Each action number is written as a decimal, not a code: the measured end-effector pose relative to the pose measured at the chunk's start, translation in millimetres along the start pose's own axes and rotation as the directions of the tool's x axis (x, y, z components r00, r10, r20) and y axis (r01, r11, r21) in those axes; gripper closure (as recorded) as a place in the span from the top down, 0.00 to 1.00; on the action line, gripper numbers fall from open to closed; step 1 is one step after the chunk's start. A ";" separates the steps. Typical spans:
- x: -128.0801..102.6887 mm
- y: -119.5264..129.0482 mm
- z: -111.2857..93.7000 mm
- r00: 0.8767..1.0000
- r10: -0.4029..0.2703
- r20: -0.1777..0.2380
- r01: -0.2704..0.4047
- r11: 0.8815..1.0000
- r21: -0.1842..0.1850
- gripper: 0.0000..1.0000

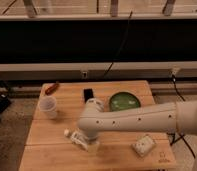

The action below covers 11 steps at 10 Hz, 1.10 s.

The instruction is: Place the bottle in the ceramic bowl

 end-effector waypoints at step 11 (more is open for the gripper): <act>-29.9 -10.9 36.5 0.999 0.052 -0.014 -0.053 0.999 -0.008 0.80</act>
